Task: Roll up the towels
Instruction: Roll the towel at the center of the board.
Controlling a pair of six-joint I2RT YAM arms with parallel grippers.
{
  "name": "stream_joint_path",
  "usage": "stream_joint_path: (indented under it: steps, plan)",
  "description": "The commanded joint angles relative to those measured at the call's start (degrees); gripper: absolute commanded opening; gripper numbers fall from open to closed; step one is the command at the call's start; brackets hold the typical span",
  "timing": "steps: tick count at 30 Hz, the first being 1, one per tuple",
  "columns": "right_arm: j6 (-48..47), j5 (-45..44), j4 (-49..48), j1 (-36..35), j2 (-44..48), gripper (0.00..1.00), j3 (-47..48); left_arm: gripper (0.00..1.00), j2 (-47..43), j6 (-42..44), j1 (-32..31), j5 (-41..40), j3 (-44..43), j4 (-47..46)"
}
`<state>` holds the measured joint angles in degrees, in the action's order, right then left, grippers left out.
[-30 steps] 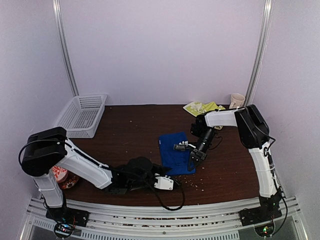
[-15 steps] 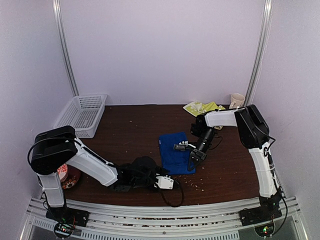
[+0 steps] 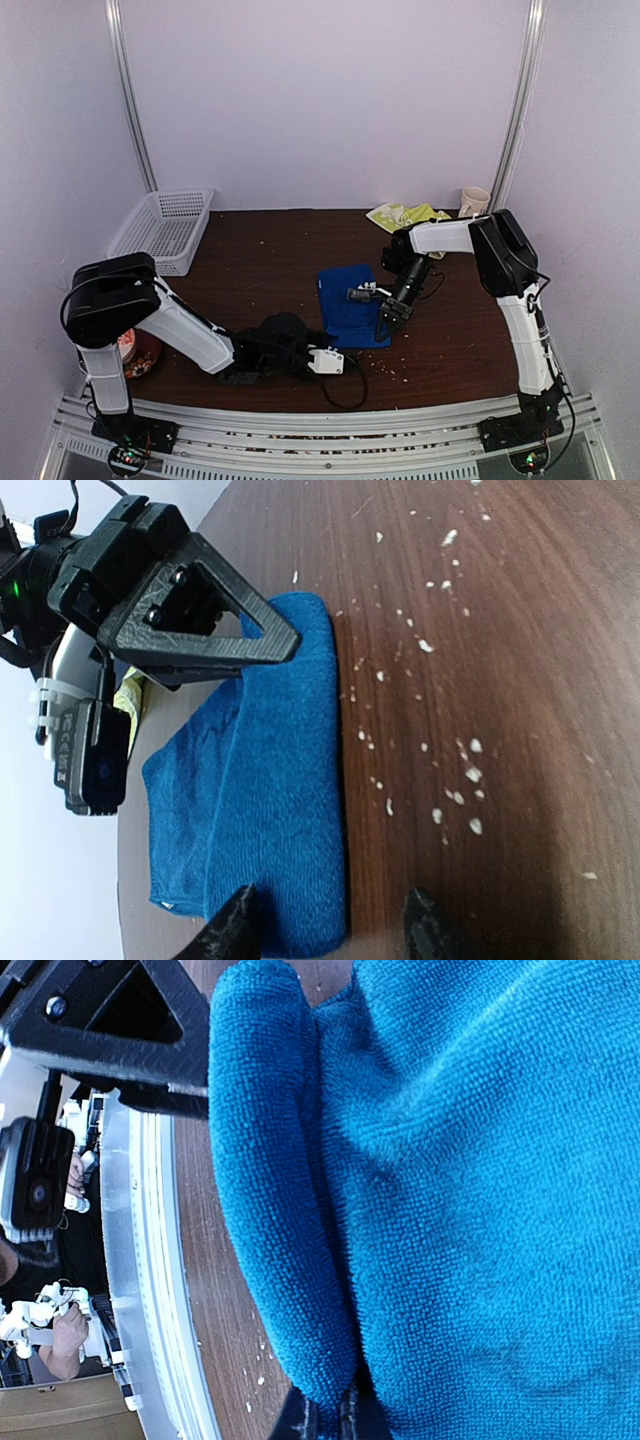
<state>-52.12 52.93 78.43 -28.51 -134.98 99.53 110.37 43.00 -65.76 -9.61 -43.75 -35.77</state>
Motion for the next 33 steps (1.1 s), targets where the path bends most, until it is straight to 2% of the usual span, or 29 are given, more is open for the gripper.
stream_joint_path:
  steps: [1,8,20,33]
  plan:
    - [0.0,-2.2,-1.1,0.3,-2.0,0.01,0.9,0.51,-3.0,0.7,0.1,1.9,3.3,-1.8]
    - [-0.2,-2.3,-0.7,0.3,-2.1,0.00,1.2,0.50,-2.6,1.7,-0.2,2.0,2.6,-1.2]
    - [0.0,-2.4,-0.7,0.2,-2.5,0.00,1.1,0.51,-2.1,4.4,-1.4,1.8,2.6,-5.6]
    - [0.1,-2.5,-0.7,0.2,-2.5,0.00,1.0,0.51,4.2,4.8,-1.0,-5.7,-0.2,-7.0]
